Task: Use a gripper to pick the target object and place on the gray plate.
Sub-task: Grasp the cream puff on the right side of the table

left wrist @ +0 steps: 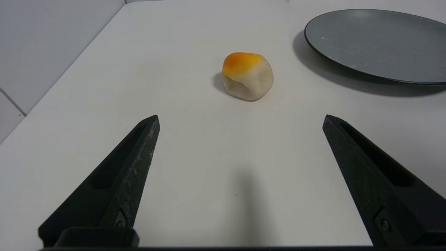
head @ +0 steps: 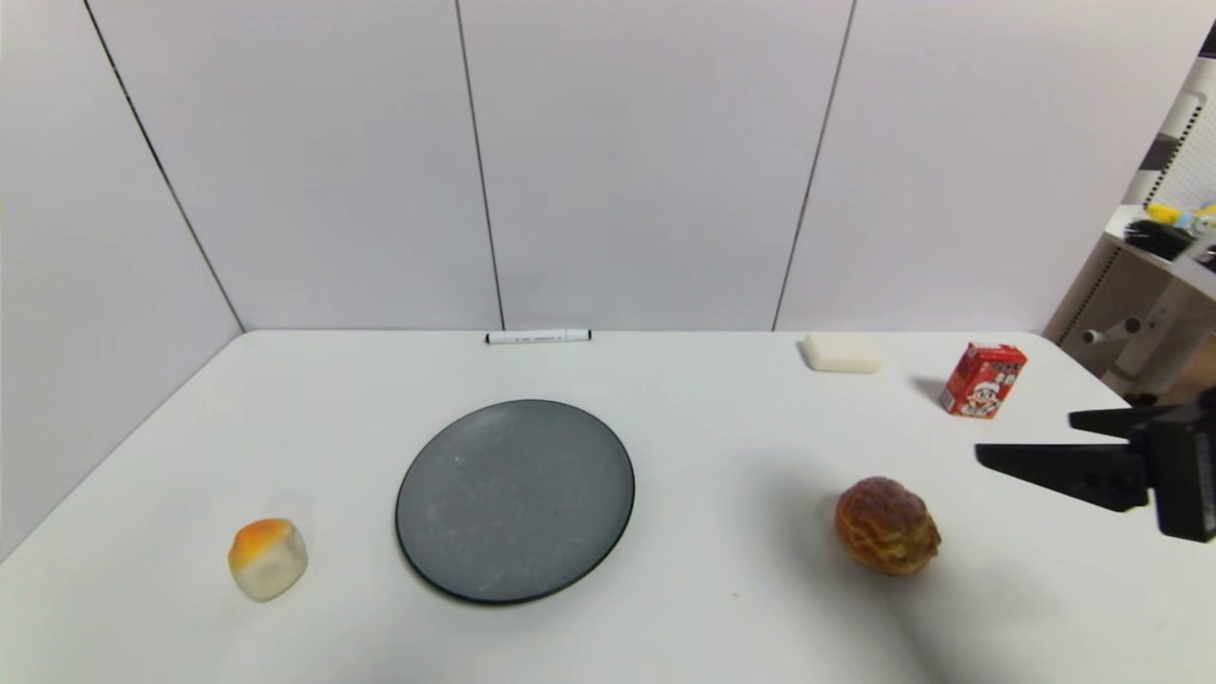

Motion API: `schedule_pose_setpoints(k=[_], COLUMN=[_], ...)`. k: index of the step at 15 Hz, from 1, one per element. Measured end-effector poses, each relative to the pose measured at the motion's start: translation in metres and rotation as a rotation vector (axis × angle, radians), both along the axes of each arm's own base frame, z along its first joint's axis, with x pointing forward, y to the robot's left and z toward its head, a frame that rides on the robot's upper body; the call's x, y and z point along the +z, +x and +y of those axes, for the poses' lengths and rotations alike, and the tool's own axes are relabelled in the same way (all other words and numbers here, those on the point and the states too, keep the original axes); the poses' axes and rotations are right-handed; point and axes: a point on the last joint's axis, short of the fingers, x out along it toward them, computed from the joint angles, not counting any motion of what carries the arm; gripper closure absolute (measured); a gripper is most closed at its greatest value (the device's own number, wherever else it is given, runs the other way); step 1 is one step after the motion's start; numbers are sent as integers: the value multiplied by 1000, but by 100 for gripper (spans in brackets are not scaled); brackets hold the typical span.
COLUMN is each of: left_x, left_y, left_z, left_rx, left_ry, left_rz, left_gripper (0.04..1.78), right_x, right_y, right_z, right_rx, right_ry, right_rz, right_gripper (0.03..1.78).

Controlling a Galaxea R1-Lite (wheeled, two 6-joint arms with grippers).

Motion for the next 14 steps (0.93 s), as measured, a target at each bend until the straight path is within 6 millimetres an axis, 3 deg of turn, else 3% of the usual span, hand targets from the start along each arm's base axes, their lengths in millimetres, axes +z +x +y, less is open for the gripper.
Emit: schedule_pose_setpoints(k=[3,8,14], left_x=[0,0,0], left_y=[0,0,0], left_z=[0,0,0], left_rx=[0,0,0], left_ry=[0,0,0], left_rz=[1,0,1], left_gripper=[13,13,13], right_x=[-9,-46,-83], right_y=[38,94,123], right_z=[22,40,37], right_rx=[84,100,22], right_ry=[-22,-110,-250], right_rz=[130,278,373], right_gripper=[10,10,10])
